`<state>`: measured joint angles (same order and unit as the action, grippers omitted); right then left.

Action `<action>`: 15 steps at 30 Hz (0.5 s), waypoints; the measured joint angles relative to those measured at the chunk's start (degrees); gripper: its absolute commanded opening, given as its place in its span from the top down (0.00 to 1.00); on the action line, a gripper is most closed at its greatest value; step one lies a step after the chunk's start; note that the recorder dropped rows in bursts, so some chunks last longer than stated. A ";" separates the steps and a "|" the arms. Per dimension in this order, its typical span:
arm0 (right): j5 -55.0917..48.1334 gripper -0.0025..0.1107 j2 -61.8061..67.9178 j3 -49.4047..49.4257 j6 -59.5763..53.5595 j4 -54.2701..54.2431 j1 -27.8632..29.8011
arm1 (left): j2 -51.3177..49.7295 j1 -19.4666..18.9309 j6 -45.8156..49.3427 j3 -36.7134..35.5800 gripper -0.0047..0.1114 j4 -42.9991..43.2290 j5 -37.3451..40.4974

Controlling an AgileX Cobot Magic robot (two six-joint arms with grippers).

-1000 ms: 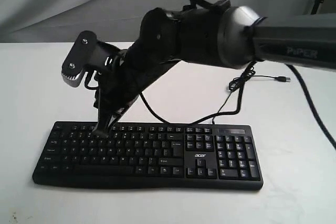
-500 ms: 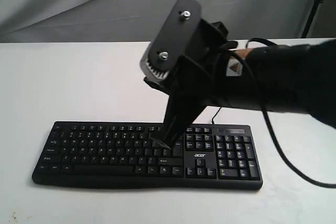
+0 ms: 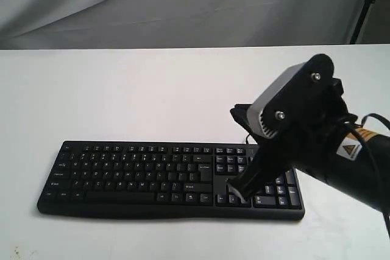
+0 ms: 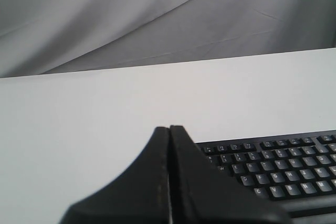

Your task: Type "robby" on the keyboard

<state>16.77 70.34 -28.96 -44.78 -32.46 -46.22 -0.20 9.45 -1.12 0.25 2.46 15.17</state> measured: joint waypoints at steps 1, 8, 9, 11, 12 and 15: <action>0.00 0.98 -0.32 0.37 0.00 -0.86 0.00 | 0.00 0.00 0.00 0.00 0.96 0.00 0.00; -13.20 0.98 -9.36 0.78 0.00 -2.44 9.55 | 0.00 0.00 0.00 0.00 0.96 0.00 0.00; -15.60 0.98 -11.66 0.78 0.00 -2.56 11.93 | 0.00 0.00 0.00 0.00 0.96 0.00 0.00; -18.07 0.98 -16.43 0.78 0.00 -2.66 16.12 | 0.00 0.00 0.00 0.00 0.96 0.00 0.00; -18.46 0.98 -18.78 0.78 0.00 -2.66 18.22 | 0.00 0.00 0.00 0.00 0.96 0.00 0.00; -18.28 0.98 -24.76 0.78 0.00 -2.66 22.89 | 0.00 0.00 0.00 0.00 0.96 0.00 0.00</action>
<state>-1.50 45.58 -28.17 -44.78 -35.13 -23.33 -0.20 9.45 -1.12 0.25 2.46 15.17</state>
